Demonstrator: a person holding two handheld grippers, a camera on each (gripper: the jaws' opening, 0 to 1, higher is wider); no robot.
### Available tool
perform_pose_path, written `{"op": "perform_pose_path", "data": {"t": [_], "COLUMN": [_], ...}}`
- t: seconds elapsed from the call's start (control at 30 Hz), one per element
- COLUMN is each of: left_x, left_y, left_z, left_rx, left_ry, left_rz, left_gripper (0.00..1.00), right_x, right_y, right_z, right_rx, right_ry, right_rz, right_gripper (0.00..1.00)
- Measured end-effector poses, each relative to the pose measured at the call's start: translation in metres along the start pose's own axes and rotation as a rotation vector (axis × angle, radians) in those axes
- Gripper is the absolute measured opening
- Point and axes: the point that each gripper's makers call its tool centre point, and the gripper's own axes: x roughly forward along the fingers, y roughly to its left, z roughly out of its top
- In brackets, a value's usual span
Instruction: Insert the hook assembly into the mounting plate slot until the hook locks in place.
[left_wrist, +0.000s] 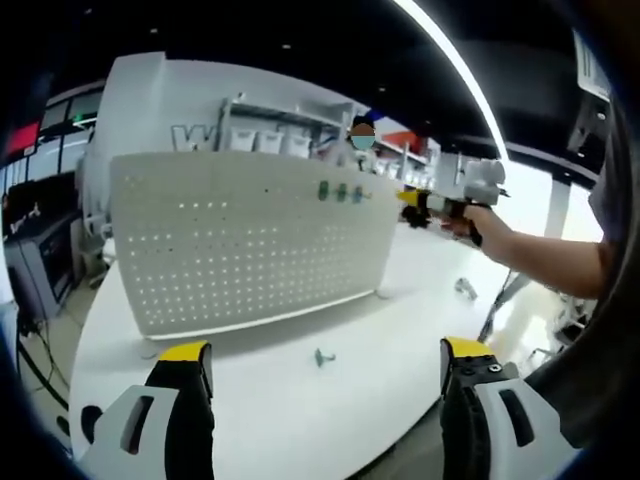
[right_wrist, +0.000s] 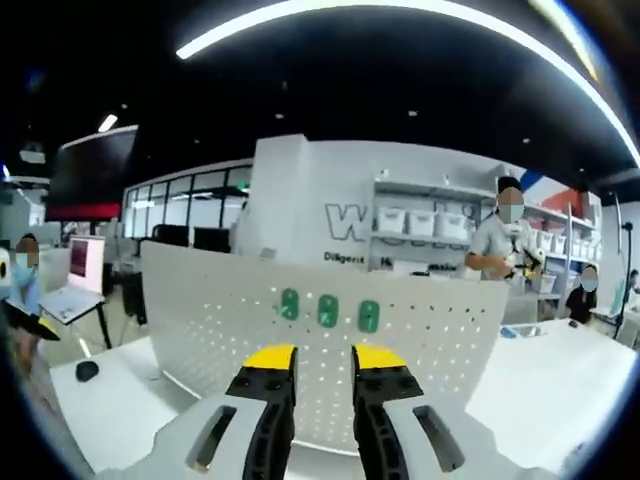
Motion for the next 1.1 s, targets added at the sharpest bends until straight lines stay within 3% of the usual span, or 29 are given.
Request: {"op": "perform_pose_path", "data": {"t": [0.13, 0.5, 1.1], "left_x": [-0.003, -0.011, -0.024], "left_y": [-0.001, -0.003, -0.002], "left_z": [-0.002, -0.009, -0.023], "left_rx": [0.0, 0.002, -0.002], "left_ry": [0.001, 0.017, 0.035], "left_rz": [0.005, 0.014, 0.027], "left_gripper": [0.96, 0.95, 0.94], "right_x": [-0.012, -0.058, -0.105], "right_y": [0.009, 0.044, 0.105], "right_z": [-0.017, -0.086, -0.127], "right_rx": [0.031, 0.092, 0.16], "right_ry": [0.029, 0.179, 0.288], "right_rz": [0.009, 0.061, 0.157], "right_gripper": [0.23, 0.24, 0.31]}}
